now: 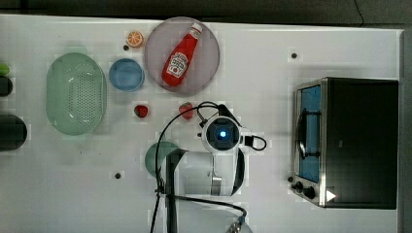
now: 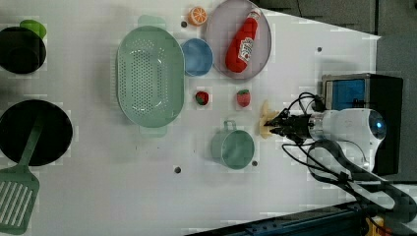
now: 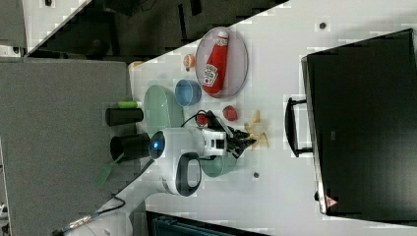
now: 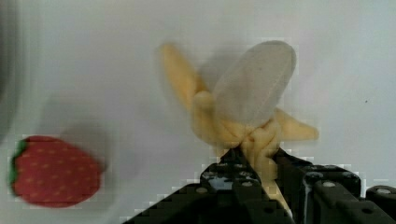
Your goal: Pick banana from table and place on oven.
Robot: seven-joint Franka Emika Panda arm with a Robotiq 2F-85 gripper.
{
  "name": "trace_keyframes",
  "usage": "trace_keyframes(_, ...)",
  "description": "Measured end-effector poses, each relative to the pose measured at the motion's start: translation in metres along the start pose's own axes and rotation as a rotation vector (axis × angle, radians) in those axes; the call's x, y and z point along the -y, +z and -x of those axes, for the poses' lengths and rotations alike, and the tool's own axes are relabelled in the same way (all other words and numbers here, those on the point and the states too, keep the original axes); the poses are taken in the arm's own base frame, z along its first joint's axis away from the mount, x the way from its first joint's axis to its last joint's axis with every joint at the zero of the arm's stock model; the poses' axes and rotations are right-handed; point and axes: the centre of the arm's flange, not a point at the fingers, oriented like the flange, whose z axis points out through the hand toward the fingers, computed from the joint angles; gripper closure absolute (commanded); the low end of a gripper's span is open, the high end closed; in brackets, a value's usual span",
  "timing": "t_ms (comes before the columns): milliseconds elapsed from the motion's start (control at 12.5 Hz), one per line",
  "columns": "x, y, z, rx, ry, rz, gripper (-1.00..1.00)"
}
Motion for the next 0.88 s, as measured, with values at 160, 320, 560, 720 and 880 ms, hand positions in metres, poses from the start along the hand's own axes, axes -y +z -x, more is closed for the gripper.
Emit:
trace_keyframes(160, 0.005, -0.031, -0.003, -0.021, -0.006, -0.024, 0.62)
trace_keyframes(320, 0.004, -0.078, -0.002, 0.012, -0.004, 0.011, 0.62)
trace_keyframes(560, -0.010, -0.198, 0.004, 0.038, 0.002, 0.042, 0.62)
trace_keyframes(720, -0.010, -0.301, -0.002, -0.010, 0.005, -0.002, 0.62)
trace_keyframes(880, -0.011, -0.395, -0.004, -0.099, 0.006, -0.089, 0.62)
